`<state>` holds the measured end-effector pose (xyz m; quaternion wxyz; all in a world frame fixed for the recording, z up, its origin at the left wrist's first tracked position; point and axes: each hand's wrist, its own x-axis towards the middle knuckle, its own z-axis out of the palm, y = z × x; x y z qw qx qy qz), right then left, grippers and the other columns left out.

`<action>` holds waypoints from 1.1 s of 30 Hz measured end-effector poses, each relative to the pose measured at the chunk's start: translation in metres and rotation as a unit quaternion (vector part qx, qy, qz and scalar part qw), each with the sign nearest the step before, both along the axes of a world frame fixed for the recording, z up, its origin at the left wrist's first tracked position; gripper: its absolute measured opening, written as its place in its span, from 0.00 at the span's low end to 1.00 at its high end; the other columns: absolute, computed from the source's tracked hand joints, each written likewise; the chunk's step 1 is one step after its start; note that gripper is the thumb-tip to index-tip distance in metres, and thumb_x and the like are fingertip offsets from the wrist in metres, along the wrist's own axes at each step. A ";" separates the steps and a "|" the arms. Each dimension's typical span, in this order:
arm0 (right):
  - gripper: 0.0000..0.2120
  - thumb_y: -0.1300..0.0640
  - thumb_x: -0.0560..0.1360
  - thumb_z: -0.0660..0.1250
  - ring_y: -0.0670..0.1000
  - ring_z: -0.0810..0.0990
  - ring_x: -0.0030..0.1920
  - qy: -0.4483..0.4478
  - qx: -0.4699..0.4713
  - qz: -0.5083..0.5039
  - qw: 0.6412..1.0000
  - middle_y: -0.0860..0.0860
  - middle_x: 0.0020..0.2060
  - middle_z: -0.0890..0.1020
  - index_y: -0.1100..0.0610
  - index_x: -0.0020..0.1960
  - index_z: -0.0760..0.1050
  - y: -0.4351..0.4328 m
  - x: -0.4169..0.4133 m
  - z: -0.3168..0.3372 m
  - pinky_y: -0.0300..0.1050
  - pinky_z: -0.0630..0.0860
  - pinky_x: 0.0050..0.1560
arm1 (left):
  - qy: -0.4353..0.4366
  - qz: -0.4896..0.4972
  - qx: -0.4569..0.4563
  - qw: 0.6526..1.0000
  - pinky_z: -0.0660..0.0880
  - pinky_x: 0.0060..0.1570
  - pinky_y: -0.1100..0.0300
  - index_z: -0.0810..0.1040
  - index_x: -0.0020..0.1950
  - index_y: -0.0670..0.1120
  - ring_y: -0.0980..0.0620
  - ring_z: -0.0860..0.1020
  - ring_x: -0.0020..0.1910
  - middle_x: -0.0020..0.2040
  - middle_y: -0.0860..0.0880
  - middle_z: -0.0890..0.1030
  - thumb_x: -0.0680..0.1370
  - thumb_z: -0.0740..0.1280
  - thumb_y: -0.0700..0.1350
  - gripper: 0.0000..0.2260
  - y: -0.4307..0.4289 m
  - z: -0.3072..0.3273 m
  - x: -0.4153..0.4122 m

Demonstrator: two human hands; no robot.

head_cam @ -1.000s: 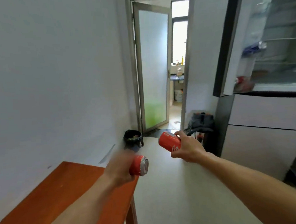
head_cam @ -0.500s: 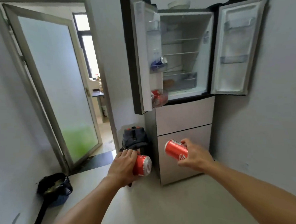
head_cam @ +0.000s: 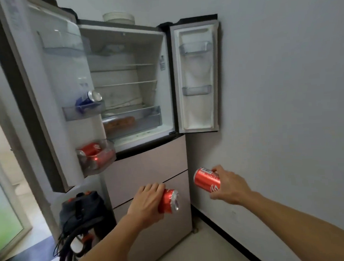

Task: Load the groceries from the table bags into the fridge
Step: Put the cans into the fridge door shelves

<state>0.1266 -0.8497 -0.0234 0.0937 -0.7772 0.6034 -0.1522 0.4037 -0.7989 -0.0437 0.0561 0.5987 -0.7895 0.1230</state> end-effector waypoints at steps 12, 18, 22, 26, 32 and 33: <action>0.41 0.43 0.64 0.76 0.49 0.75 0.53 -0.007 -0.089 -0.006 0.996 0.51 0.62 0.74 0.48 0.71 0.61 -0.224 -0.045 0.086 0.43 0.75 0.50 | 0.077 0.011 -0.086 0.993 0.67 0.59 0.57 0.63 0.66 0.52 0.51 0.71 0.55 0.61 0.50 0.72 0.69 0.70 0.58 0.30 -0.232 0.080 -0.040; 0.40 0.45 0.63 0.77 0.50 0.74 0.51 -0.032 -0.178 -0.021 0.983 0.51 0.61 0.72 0.50 0.70 0.64 -0.332 -0.043 0.151 0.45 0.74 0.49 | 0.090 0.004 -0.177 0.980 0.69 0.54 0.52 0.62 0.70 0.52 0.46 0.74 0.54 0.60 0.47 0.76 0.69 0.69 0.64 0.35 -0.357 0.153 -0.041; 0.40 0.45 0.61 0.77 0.51 0.75 0.49 -0.072 -0.222 -0.040 0.971 0.51 0.58 0.74 0.51 0.69 0.65 -0.398 -0.038 0.198 0.47 0.76 0.48 | 0.163 0.009 -0.187 0.969 0.70 0.42 0.54 0.62 0.63 0.48 0.48 0.74 0.43 0.54 0.45 0.78 0.71 0.68 0.66 0.31 -0.428 0.218 -0.049; 0.39 0.45 0.60 0.77 0.52 0.76 0.48 -0.101 -0.256 -0.069 0.959 0.52 0.57 0.78 0.50 0.67 0.68 -0.451 -0.036 0.230 0.47 0.77 0.50 | 0.152 -0.004 -0.180 0.972 0.73 0.43 0.53 0.59 0.66 0.47 0.46 0.76 0.45 0.55 0.43 0.76 0.71 0.67 0.65 0.34 -0.497 0.266 -0.060; 0.39 0.47 0.62 0.79 0.53 0.77 0.51 -0.111 -0.254 -0.085 0.957 0.54 0.59 0.76 0.51 0.67 0.65 -0.508 -0.036 0.251 0.48 0.78 0.51 | 0.076 0.010 -0.178 0.981 0.71 0.44 0.52 0.64 0.63 0.47 0.44 0.74 0.48 0.55 0.44 0.69 0.67 0.74 0.60 0.33 -0.564 0.296 -0.092; 0.38 0.47 0.62 0.78 0.53 0.77 0.51 -0.110 -0.255 -0.085 0.957 0.54 0.59 0.77 0.51 0.67 0.65 -0.517 -0.036 0.253 0.48 0.78 0.51 | 0.059 0.010 -0.179 0.982 0.71 0.44 0.52 0.66 0.61 0.48 0.45 0.74 0.47 0.53 0.45 0.69 0.66 0.74 0.60 0.32 -0.573 0.298 -0.095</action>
